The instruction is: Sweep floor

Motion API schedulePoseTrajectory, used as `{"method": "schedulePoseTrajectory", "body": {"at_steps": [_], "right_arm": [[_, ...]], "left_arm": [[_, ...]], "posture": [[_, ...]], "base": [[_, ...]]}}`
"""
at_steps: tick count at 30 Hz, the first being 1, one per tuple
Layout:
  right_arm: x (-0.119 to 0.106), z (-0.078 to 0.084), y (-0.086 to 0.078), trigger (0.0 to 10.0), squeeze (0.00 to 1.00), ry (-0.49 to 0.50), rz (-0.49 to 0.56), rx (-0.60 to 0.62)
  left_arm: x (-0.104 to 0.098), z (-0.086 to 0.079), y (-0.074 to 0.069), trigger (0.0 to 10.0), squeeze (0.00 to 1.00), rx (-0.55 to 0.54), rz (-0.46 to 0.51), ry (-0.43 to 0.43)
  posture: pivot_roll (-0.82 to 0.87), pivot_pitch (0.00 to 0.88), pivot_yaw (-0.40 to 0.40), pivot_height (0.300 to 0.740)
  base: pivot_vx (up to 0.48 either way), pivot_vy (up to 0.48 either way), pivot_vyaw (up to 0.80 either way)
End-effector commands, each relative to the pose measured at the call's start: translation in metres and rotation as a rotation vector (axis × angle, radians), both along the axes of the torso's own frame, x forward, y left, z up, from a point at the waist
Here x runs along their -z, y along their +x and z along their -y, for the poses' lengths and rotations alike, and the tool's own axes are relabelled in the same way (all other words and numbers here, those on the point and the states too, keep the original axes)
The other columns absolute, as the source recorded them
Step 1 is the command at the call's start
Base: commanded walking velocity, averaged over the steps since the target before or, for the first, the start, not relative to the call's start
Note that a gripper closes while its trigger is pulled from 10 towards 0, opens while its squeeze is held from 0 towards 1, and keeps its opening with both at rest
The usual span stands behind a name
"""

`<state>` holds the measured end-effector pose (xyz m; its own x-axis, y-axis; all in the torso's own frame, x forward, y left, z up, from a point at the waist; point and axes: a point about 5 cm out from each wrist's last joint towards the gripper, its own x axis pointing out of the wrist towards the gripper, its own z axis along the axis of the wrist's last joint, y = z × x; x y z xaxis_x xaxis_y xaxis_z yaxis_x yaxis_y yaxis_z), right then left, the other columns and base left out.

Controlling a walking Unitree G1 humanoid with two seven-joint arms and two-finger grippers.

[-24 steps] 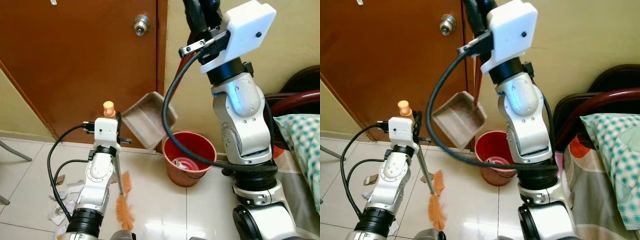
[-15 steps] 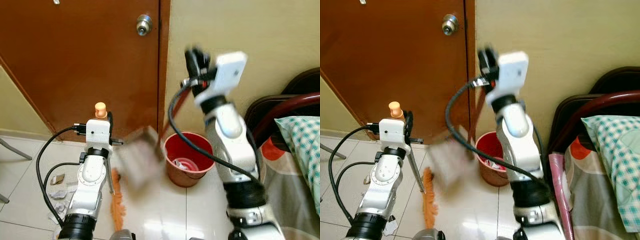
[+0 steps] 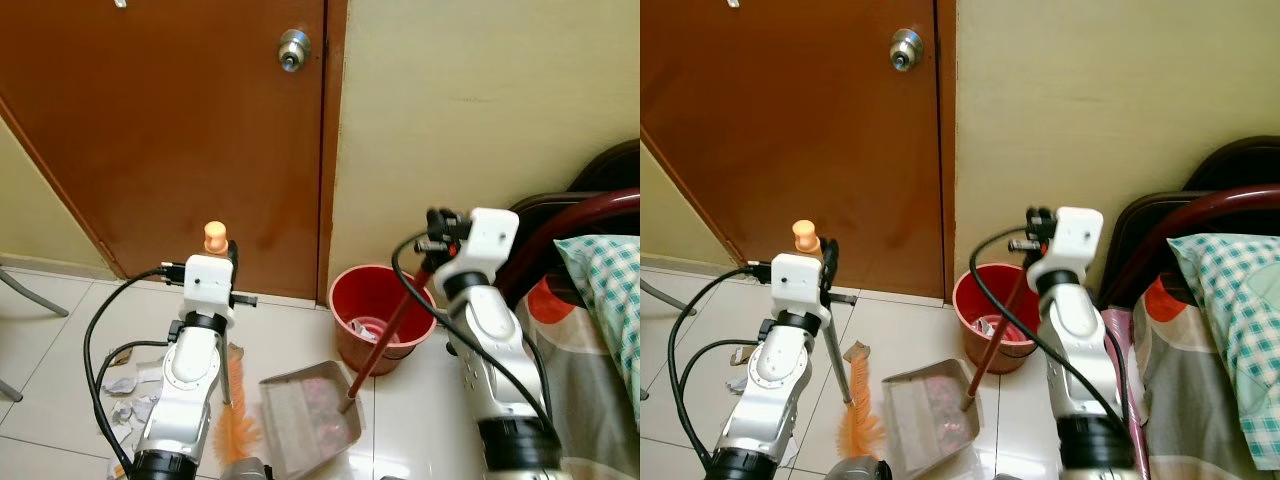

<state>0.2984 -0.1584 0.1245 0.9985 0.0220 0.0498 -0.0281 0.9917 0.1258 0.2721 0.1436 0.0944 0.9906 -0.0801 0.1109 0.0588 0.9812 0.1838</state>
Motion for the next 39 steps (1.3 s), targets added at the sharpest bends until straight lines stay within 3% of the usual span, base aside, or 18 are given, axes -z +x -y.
{"method": "schedulePoseTrajectory", "body": {"at_steps": [1, 5, 12, 19, 28, 34, 39], "right_arm": [[0.007, 0.014, -0.007, 10.0, 0.0, 0.016, -0.027, 0.041], [0.021, 0.024, -0.017, 10.0, 0.0, 0.059, -0.092, 0.089], [0.026, 0.023, -0.024, 10.0, 0.0, 0.043, -0.101, 0.08], [0.036, 0.023, -0.03, 10.0, 0.0, 0.034, -0.135, 0.077], [0.037, 0.025, -0.026, 10.0, 0.0, 0.014, -0.139, 0.066], [0.033, 0.026, -0.023, 10.0, 0.0, -0.018, -0.115, 0.051], [0.023, 0.033, -0.017, 10.0, 0.0, -0.098, -0.058, 0.078]], "left_arm": [[-0.002, 0.001, -0.004, 10.0, 0.0, 0.011, -0.004, -0.004], [0.002, -0.002, -0.008, 10.0, 0.0, 0.004, -0.026, -0.02], [0.004, 0.001, -0.012, 10.0, 0.0, 0.013, -0.043, -0.023], [0.006, 0.002, -0.013, 10.0, 0.0, 0.022, -0.061, -0.029], [0.005, 0.0, -0.012, 10.0, 0.0, 0.014, -0.063, -0.03], [0.004, 0.001, -0.012, 10.0, 0.0, 0.031, -0.051, -0.036], [-0.001, 0.001, -0.01, 10.0, 0.0, 0.049, -0.029, -0.038]], "posture": [[0.0, 0.0, -0.015, 0.74], [-0.01, 0.005, -0.015, 0.74], [-0.01, 0.002, -0.011, 0.74], [-0.01, 0.0, -0.008, 0.74], [-0.01, 0.0, -0.009, 0.74], [-0.01, 0.0, -0.013, 0.74], [-0.02, 0.0, -0.003, 0.74]], "base": [[0.0, 0.0, 0.0], [0.0, 0.0, -0.74], [-0.296, 0.0, -0.73], [-0.325, 0.0, 0.0], [-0.323, 0.0, 0.0], [0.0, 0.0, 0.0], [0.0, 0.0, 0.0]]}}
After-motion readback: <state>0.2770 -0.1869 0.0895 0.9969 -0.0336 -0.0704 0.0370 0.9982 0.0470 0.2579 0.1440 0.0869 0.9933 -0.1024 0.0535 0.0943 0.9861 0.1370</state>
